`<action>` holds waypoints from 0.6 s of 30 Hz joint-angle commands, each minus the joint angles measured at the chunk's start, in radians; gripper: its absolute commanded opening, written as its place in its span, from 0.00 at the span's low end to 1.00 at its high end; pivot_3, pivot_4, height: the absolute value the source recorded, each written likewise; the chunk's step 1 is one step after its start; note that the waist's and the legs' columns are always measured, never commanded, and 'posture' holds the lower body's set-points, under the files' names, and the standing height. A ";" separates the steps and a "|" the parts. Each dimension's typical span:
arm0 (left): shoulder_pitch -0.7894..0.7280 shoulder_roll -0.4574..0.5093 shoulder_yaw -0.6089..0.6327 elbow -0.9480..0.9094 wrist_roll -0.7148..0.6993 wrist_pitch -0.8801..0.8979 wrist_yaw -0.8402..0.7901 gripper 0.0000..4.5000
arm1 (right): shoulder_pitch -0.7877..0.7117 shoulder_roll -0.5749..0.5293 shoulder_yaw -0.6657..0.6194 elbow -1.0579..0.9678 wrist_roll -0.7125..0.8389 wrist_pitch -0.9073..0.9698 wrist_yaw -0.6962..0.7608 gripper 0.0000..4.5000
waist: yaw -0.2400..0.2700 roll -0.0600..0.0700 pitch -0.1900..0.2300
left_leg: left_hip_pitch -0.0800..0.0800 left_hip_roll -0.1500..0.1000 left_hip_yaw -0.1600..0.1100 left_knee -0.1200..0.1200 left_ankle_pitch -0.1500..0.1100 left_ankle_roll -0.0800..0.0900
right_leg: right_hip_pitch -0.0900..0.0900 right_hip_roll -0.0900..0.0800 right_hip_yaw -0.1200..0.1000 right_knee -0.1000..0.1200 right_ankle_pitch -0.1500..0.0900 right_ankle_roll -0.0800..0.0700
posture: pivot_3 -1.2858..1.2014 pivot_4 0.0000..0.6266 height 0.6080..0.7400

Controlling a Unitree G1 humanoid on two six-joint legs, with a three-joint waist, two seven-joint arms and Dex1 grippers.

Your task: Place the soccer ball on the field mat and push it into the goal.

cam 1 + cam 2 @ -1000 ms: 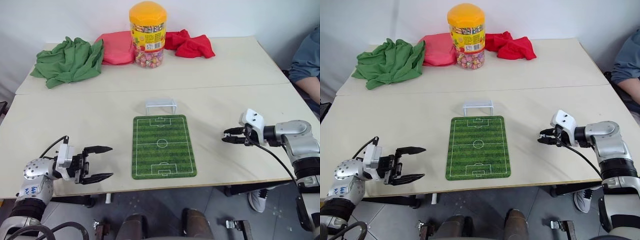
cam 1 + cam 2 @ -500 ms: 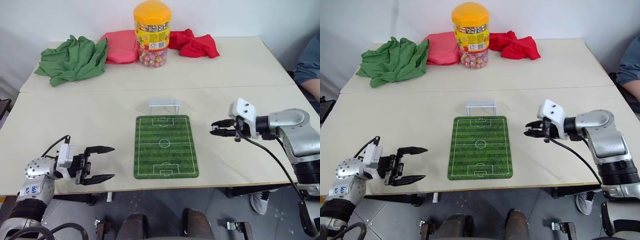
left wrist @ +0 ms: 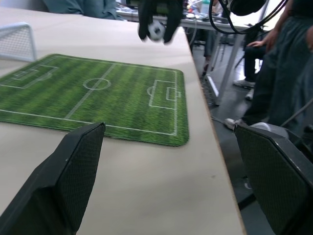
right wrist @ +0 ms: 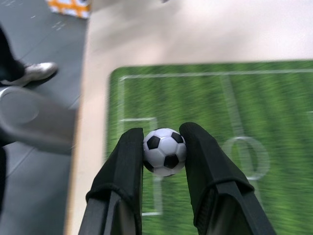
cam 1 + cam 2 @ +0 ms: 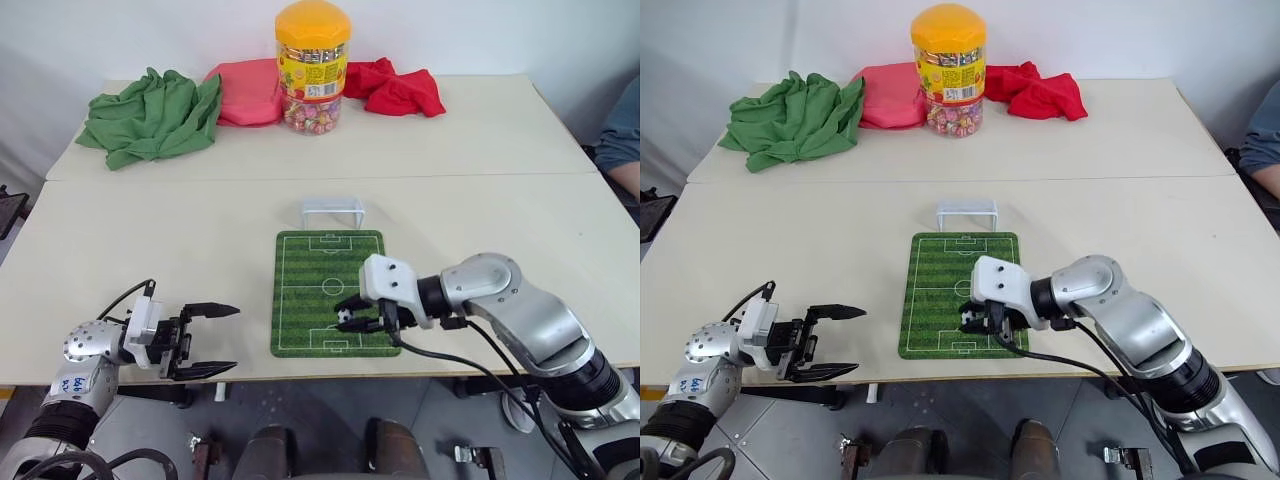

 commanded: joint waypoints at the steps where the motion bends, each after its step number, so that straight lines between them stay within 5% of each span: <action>1: 0.001 0.035 -0.031 -0.014 -0.035 -0.038 -0.112 1.00 | 0.023 -0.015 0.045 -0.042 -0.038 -0.054 -0.011 0.19 | -0.001 0.000 0.000 | 0.000 0.000 0.000 0.000 0.000 0.000 | 0.000 0.000 0.000 0.000 0.000 0.000 | 0.52 0.24 1.00; 18: 0.119 0.110 0.026 0.017 -0.044 -0.123 -0.112 1.00 | 0.016 0.070 0.161 0.161 -0.141 -0.233 0.014 0.19 | -0.002 -0.001 0.000 | 0.000 0.001 0.002 0.000 0.000 0.000 | -0.003 0.001 0.002 0.002 0.000 0.000 | 0.52 0.24 1.00</action>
